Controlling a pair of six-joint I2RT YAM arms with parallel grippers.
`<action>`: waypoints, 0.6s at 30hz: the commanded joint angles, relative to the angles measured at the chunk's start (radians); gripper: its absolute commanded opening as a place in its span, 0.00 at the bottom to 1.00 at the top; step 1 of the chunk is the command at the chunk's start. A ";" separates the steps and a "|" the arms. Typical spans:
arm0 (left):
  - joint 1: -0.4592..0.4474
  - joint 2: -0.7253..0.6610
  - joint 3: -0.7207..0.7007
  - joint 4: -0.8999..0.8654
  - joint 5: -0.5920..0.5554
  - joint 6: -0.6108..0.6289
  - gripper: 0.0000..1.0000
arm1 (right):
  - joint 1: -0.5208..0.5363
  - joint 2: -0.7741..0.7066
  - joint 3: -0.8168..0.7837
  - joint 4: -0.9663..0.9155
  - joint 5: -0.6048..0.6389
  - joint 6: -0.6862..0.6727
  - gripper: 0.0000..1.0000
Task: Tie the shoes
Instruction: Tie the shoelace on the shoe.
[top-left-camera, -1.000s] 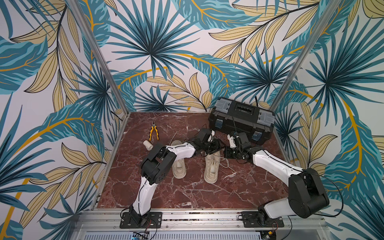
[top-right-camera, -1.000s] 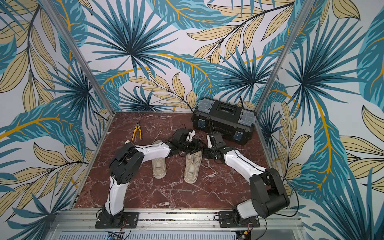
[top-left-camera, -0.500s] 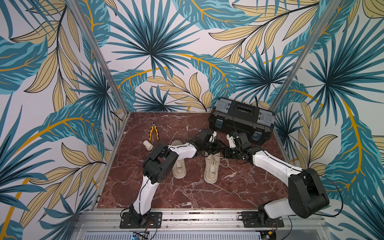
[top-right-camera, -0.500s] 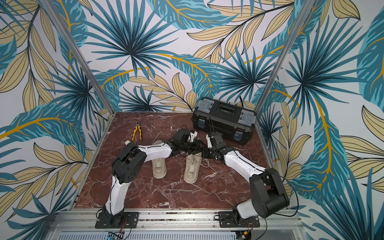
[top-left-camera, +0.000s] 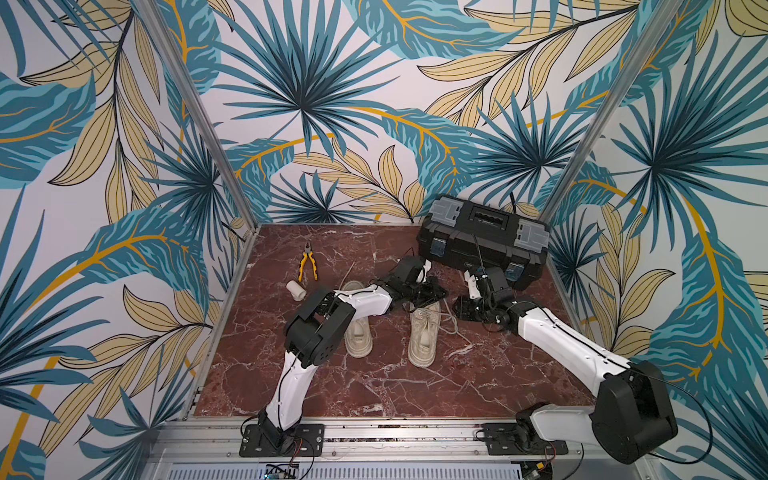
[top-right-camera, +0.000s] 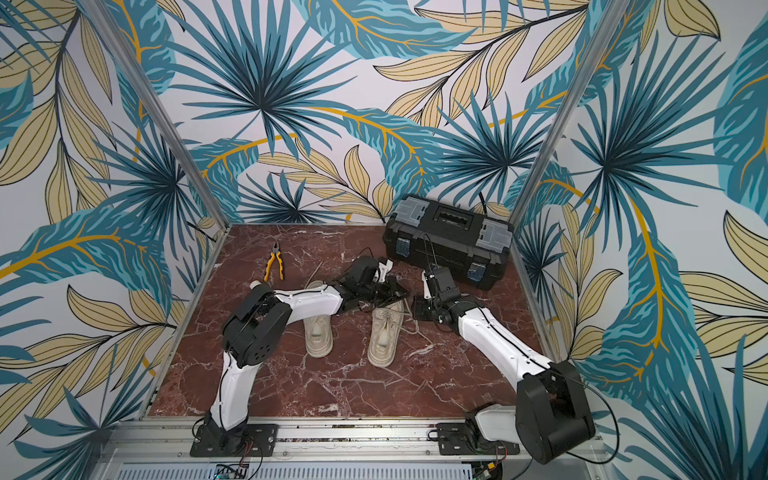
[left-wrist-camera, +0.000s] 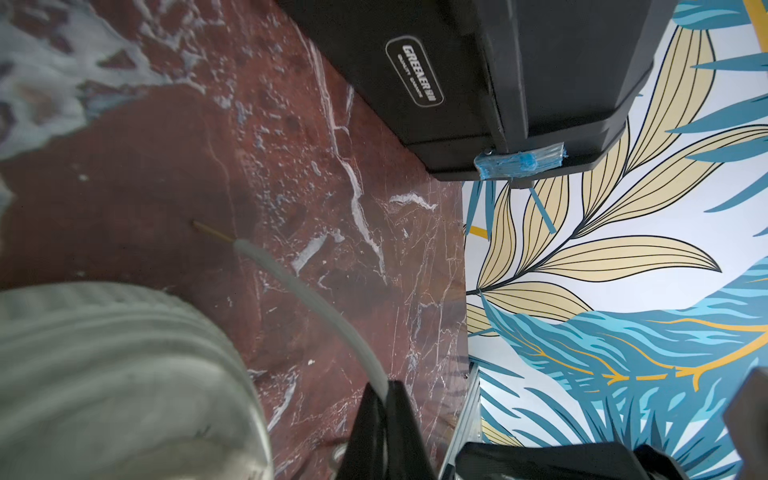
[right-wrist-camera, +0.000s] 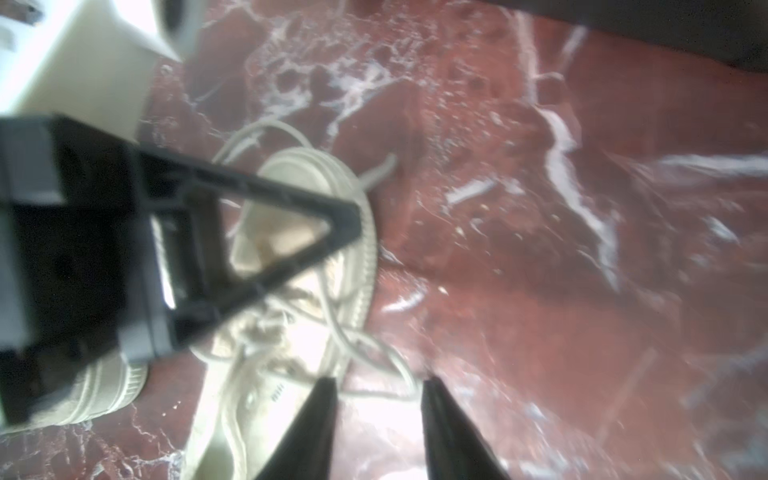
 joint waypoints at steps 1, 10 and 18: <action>0.010 -0.061 -0.021 -0.032 -0.023 0.053 0.00 | -0.003 -0.026 -0.067 -0.162 0.055 0.046 0.39; 0.016 -0.045 -0.012 -0.027 -0.014 0.056 0.00 | 0.056 0.077 -0.072 -0.134 0.131 0.048 0.41; 0.017 -0.036 -0.006 -0.027 -0.022 0.056 0.00 | 0.066 0.225 0.006 -0.108 0.158 0.015 0.46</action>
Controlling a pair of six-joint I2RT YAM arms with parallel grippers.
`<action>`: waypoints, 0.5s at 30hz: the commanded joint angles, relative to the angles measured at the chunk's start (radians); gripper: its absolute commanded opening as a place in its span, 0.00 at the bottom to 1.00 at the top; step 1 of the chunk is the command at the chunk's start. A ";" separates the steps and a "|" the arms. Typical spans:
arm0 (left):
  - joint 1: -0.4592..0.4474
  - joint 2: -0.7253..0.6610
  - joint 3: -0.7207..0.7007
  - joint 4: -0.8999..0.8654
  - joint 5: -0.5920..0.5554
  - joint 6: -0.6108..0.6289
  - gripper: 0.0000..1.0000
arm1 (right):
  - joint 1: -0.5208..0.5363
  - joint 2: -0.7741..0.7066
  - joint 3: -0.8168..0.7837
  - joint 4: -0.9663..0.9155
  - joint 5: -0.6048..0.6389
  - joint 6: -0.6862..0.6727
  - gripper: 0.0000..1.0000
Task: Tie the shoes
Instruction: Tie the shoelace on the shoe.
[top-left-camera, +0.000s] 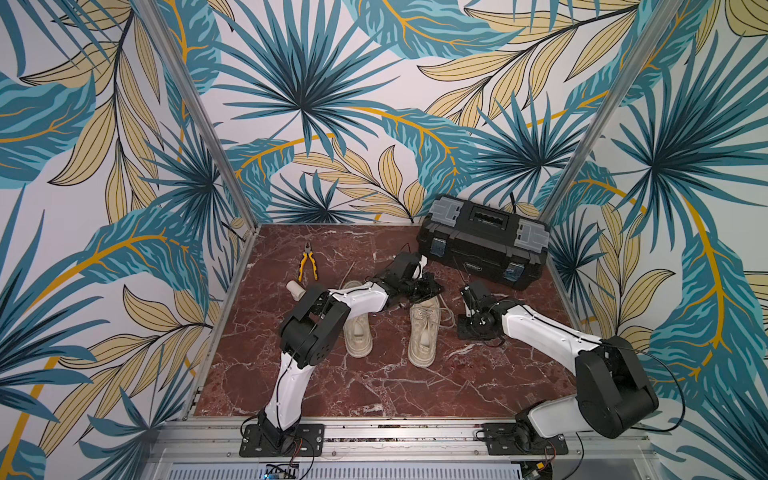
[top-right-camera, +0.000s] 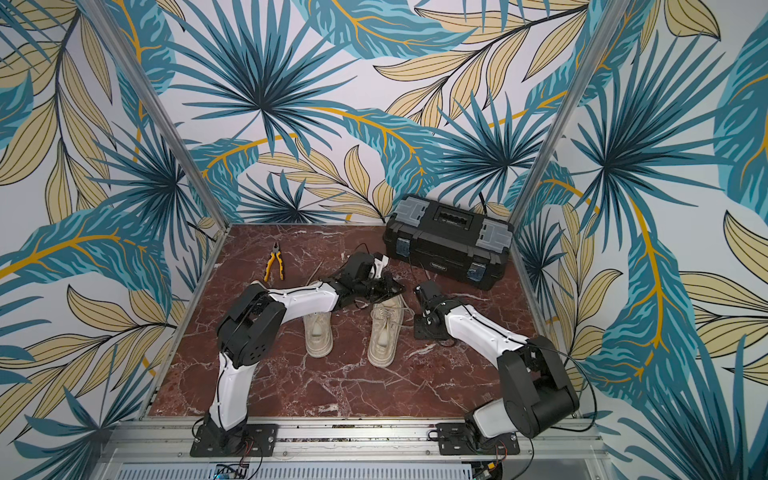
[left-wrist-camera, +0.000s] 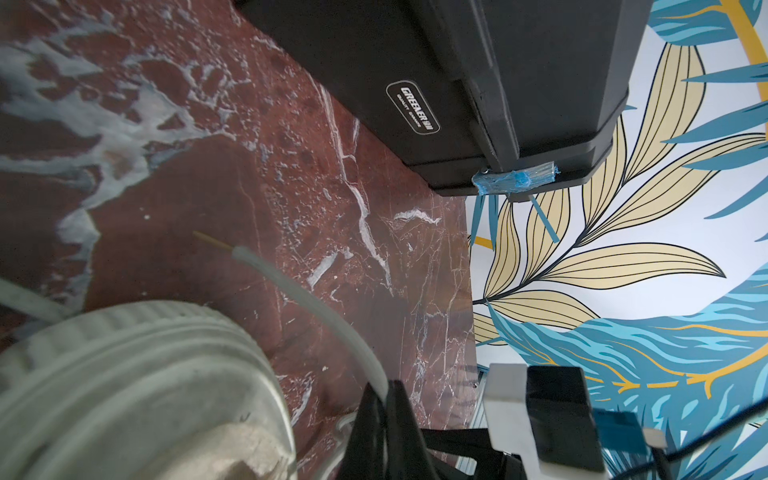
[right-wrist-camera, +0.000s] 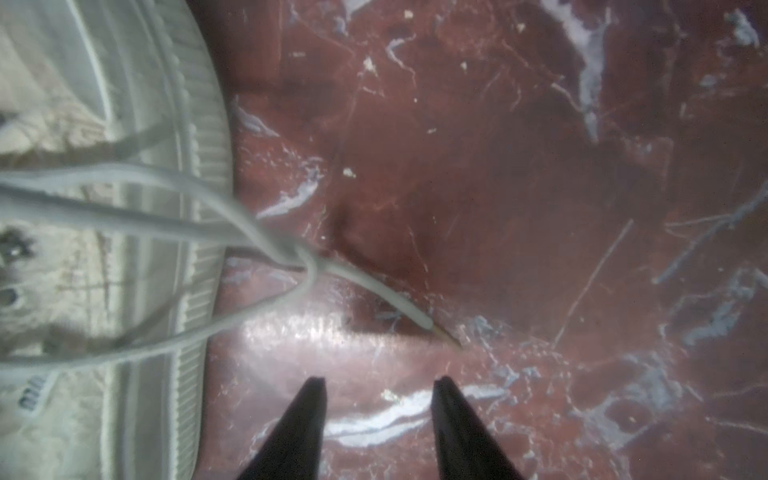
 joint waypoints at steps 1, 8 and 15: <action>0.001 -0.011 -0.002 -0.004 -0.006 0.016 0.00 | 0.008 0.059 0.023 0.009 0.026 -0.009 0.46; 0.002 -0.010 -0.003 -0.002 -0.004 0.015 0.00 | 0.007 0.153 0.061 0.027 0.045 -0.017 0.48; 0.002 -0.009 -0.005 -0.002 -0.006 0.013 0.00 | 0.008 0.172 0.081 0.031 0.063 -0.031 0.50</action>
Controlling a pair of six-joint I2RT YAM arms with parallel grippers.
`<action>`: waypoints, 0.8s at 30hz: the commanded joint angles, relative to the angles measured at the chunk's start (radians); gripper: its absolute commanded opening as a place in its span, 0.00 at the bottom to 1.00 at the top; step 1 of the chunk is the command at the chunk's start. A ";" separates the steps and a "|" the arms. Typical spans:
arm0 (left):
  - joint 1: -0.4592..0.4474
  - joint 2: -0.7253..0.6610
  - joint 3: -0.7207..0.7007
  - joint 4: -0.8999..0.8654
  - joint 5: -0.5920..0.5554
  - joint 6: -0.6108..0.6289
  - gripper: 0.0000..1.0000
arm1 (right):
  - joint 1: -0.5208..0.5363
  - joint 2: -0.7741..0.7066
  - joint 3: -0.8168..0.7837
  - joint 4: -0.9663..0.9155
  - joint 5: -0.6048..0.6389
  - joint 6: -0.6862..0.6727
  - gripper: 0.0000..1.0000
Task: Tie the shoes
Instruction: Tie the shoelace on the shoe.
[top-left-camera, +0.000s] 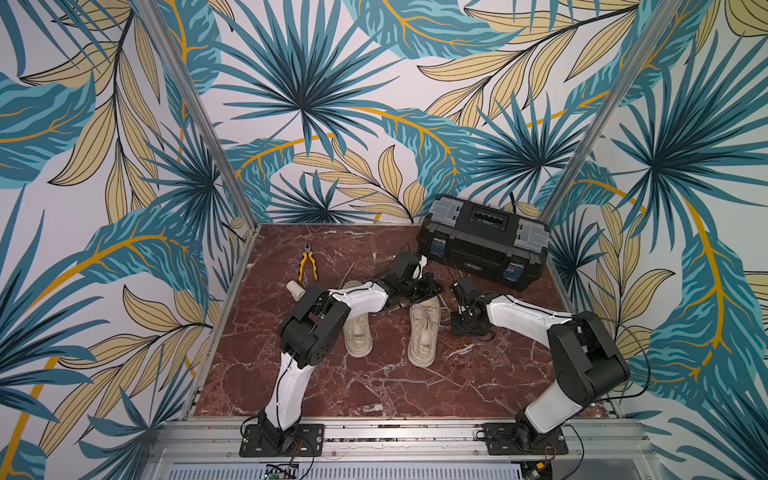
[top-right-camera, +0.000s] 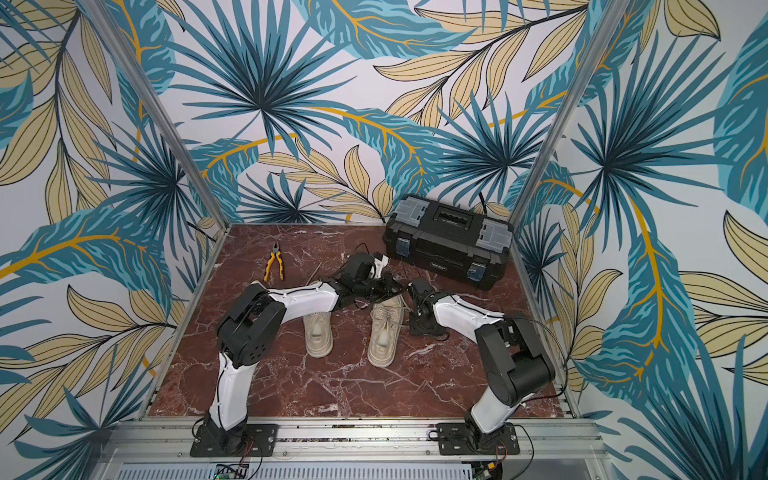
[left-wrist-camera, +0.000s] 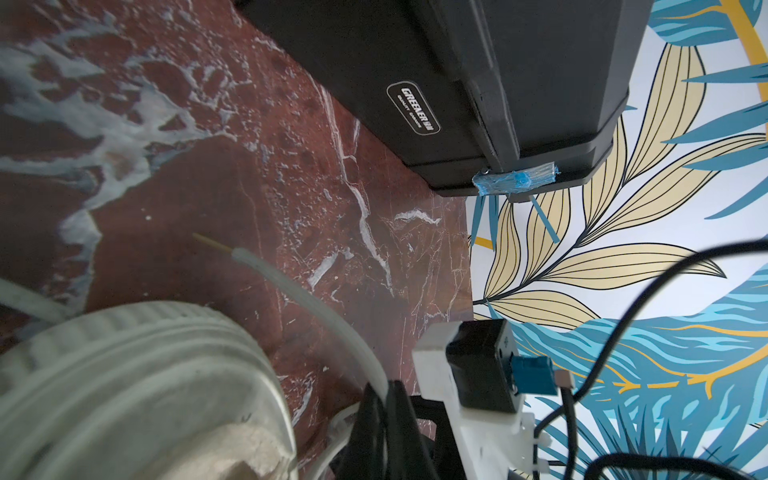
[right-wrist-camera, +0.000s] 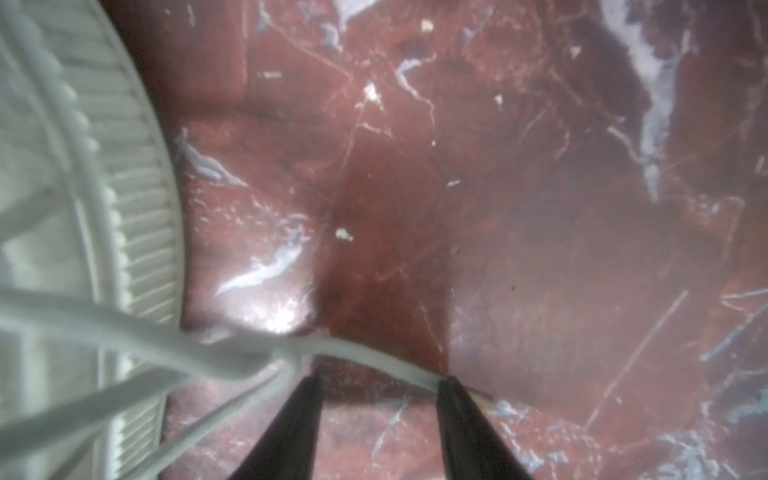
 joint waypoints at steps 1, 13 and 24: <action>0.002 -0.008 -0.005 -0.001 -0.006 0.013 0.00 | 0.006 0.013 0.013 0.003 0.022 -0.016 0.50; 0.002 -0.004 -0.001 0.002 -0.003 0.011 0.00 | 0.006 0.001 0.041 -0.028 0.047 -0.027 0.52; 0.003 0.012 0.020 -0.003 0.008 0.011 0.00 | 0.004 0.060 0.062 -0.026 0.038 -0.046 0.61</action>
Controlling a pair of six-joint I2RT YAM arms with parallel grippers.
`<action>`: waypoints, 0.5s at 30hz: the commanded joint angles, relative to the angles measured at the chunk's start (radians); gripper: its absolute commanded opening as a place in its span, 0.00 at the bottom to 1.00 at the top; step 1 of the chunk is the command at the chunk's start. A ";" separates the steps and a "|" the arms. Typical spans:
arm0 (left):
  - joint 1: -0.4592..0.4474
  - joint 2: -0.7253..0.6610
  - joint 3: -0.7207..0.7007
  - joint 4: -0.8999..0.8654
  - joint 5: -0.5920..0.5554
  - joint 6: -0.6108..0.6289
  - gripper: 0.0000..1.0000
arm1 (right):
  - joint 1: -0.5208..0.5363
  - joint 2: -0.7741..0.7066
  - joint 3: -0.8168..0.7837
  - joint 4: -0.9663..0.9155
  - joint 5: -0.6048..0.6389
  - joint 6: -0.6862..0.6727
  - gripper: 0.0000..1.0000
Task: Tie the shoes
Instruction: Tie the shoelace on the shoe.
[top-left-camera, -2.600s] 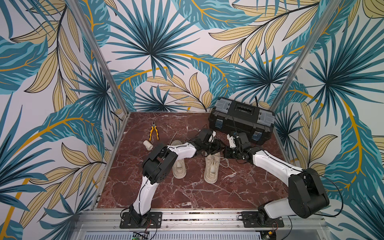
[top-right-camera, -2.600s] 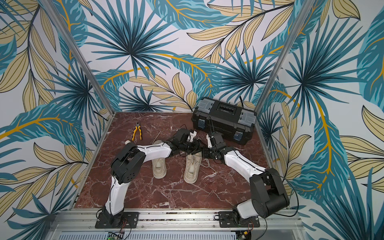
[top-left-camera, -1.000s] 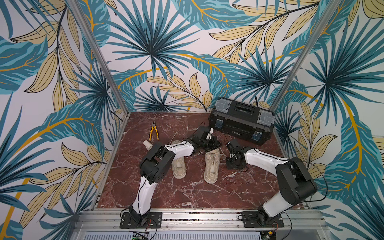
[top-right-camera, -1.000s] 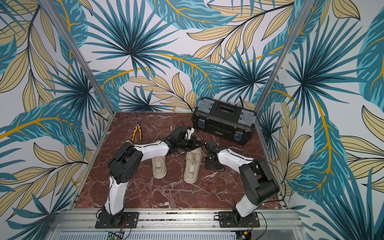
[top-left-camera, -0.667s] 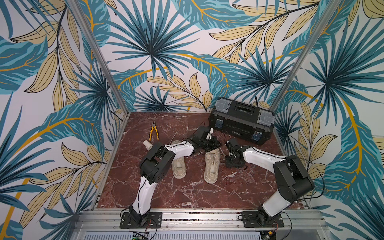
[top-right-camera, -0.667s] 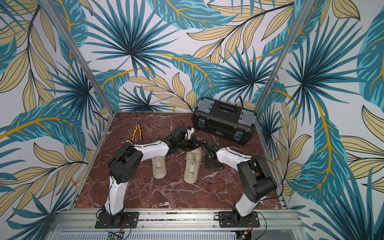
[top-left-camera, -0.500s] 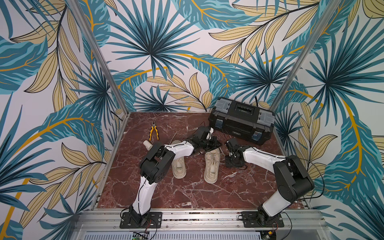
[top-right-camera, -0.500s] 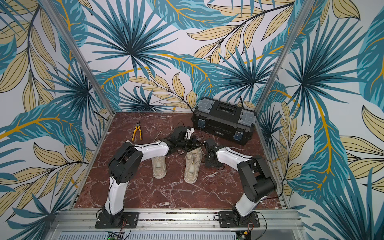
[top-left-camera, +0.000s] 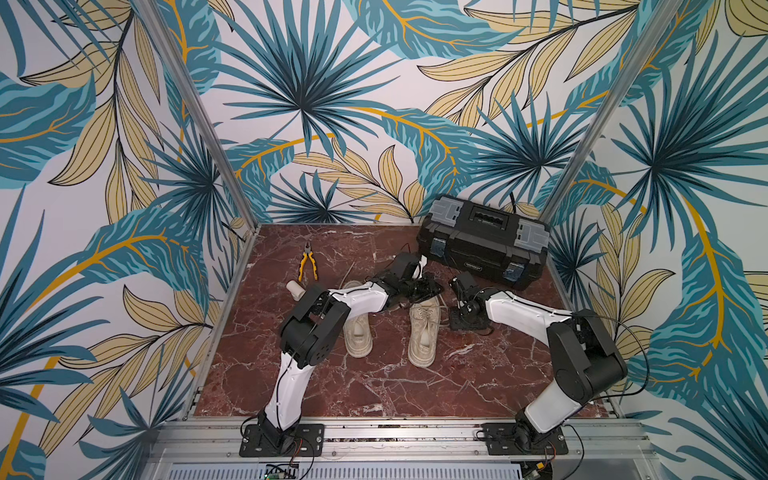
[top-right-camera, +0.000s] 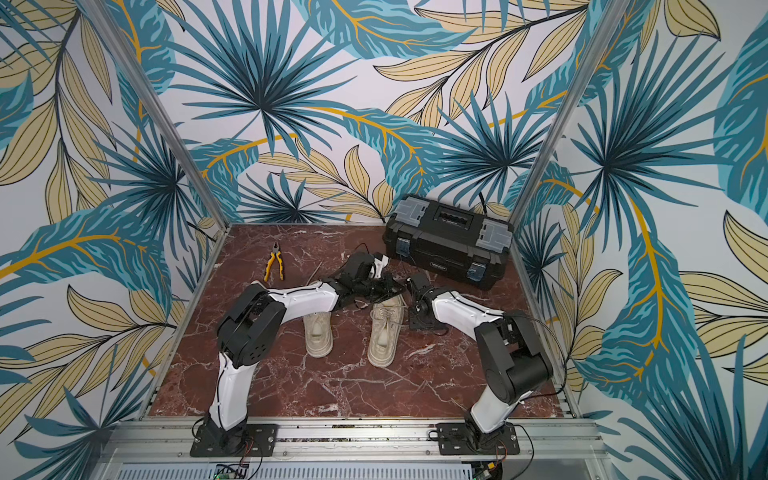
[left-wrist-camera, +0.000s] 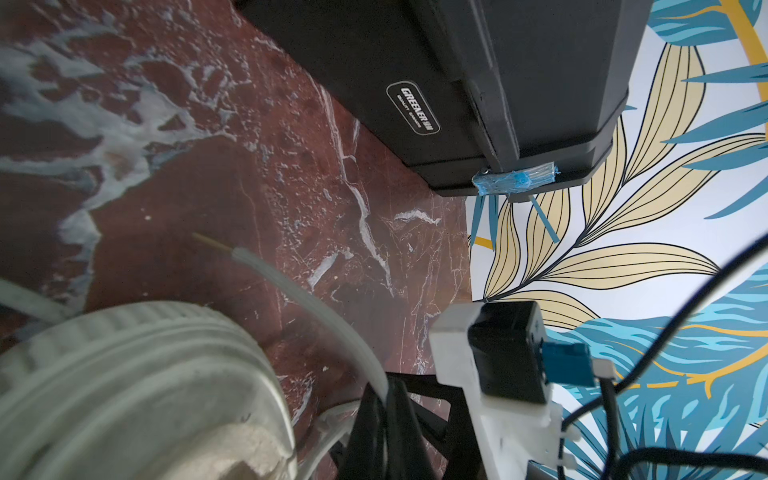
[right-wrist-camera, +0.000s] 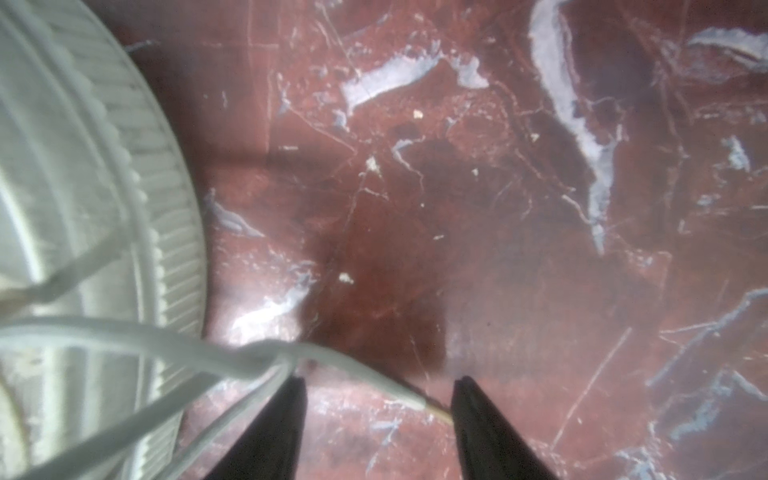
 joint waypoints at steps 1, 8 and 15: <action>0.002 0.013 0.020 -0.004 0.007 0.011 0.00 | 0.004 0.049 0.010 -0.019 -0.015 -0.010 0.61; 0.002 0.012 0.020 -0.005 0.008 0.013 0.00 | 0.006 0.021 -0.023 -0.027 -0.063 0.024 0.50; 0.002 0.006 0.013 0.000 0.006 0.013 0.00 | 0.006 -0.012 -0.059 -0.039 -0.072 0.044 0.05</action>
